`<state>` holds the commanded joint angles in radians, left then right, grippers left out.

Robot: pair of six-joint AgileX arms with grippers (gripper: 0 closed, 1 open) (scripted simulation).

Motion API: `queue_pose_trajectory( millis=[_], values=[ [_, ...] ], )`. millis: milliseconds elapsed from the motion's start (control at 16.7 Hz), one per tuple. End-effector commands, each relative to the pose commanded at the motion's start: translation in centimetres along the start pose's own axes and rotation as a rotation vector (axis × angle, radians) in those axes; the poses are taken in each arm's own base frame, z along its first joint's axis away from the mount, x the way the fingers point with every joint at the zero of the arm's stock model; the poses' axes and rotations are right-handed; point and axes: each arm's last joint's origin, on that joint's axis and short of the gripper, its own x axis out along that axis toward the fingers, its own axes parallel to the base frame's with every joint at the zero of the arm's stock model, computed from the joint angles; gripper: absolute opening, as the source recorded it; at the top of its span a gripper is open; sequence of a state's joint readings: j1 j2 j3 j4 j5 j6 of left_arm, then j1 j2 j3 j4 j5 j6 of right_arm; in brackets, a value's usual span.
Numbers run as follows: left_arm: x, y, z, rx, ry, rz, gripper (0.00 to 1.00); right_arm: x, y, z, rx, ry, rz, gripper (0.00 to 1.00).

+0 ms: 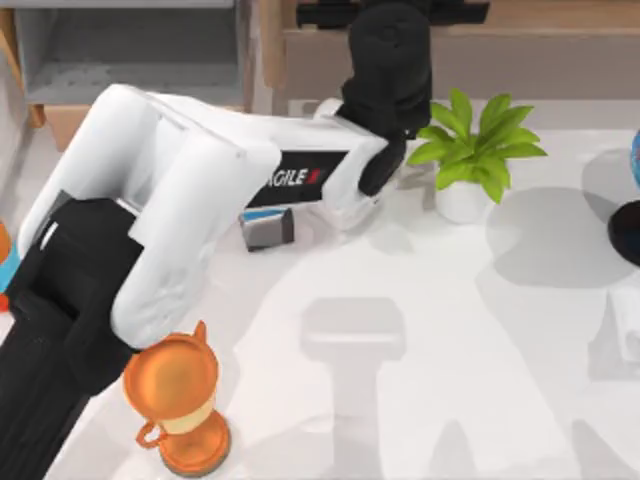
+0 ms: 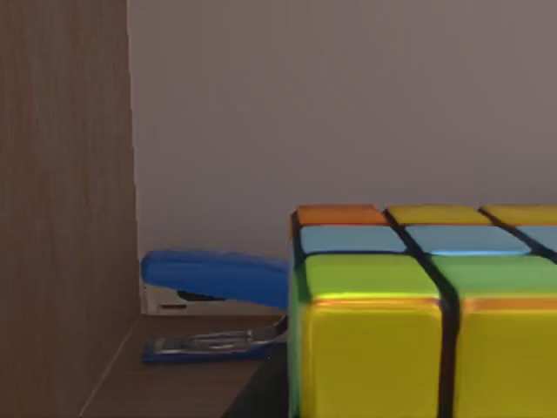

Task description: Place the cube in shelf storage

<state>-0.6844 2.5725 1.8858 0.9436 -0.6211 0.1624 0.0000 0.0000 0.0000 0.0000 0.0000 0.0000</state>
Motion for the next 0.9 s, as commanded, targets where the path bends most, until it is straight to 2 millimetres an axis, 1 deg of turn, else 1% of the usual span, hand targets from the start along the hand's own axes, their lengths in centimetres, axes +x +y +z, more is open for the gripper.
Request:
queue_pose_trajectory(
  millis=[180,900],
  values=[
    [0.00,0.00,0.00,0.000,0.000,0.000,0.00,0.00,0.00,0.00,0.000,0.000,0.000,1.00],
    [0.00,0.00,0.00,0.000,0.000,0.000,0.90,0.00,0.00,0.00,0.000,0.000,0.000,1.00]
  ],
)
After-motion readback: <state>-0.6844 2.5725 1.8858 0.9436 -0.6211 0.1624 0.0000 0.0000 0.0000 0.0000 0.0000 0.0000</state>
